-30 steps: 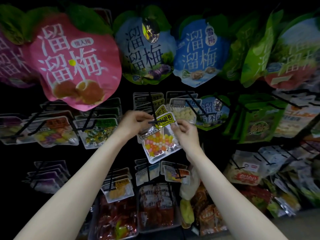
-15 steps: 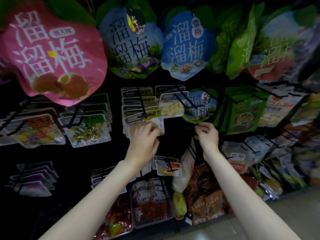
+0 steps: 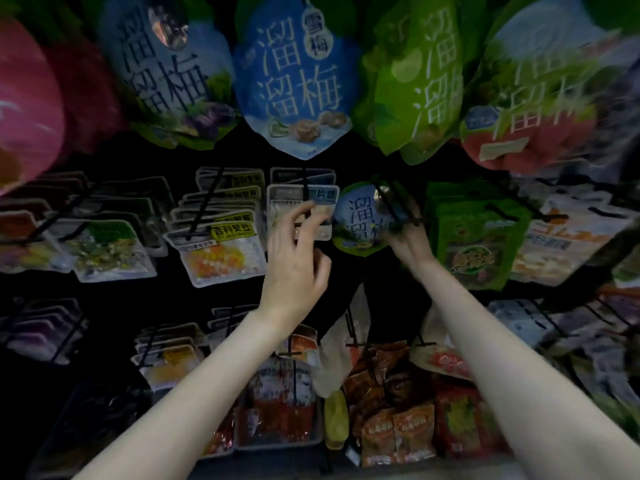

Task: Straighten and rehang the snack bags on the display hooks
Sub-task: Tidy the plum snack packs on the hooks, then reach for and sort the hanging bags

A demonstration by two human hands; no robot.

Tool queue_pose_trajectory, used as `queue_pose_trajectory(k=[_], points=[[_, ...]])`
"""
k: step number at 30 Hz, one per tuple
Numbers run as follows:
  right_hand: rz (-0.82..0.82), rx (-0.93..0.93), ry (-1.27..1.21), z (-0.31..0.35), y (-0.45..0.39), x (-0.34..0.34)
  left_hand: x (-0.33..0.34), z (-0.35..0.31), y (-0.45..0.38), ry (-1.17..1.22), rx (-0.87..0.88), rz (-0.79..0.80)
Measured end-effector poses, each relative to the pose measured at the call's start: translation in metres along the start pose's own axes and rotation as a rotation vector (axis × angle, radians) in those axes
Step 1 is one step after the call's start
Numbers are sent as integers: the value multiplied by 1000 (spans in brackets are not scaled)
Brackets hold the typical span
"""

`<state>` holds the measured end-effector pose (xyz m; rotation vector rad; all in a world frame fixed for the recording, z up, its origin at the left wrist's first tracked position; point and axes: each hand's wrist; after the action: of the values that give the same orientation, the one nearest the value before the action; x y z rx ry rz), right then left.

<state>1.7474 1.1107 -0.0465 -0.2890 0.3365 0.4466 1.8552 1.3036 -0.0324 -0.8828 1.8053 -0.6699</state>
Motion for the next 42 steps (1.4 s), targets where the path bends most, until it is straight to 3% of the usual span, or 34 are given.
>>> queue_pose_trajectory(k=[4,10,15,20,24,30,35,42], points=[[24,124,111,-23,-40,14,3,-6,6,-82,-78,-18],[-123,-19,35,-13,-29,25,10,-12,1,-117,-118,-50],[61,3,78,-8,-50,9,7,-13,2,-143,-115,-47],[-141,34,-42,3,-27,8,4,-14,4,-147,-131,-22],[-149,38,-108,5,18,0,-1,-14,4,-142,-123,4],[-161,-189,16,20,95,-35,-11,-17,5,-103,-141,52],[-26,-403,329,62,133,-53,-30,-25,0,-43,-217,132],[-215,-545,172,146,150,-56,-94,-56,-22,425,-75,37]])
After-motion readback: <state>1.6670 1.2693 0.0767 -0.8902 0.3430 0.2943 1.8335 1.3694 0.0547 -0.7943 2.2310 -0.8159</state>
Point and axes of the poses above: each hand's wrist, its own y-axis away from the middle knuckle, its own x-axis out of the palm, z = x × y, and after that the axes turned 2 degrees about -y, right-handed
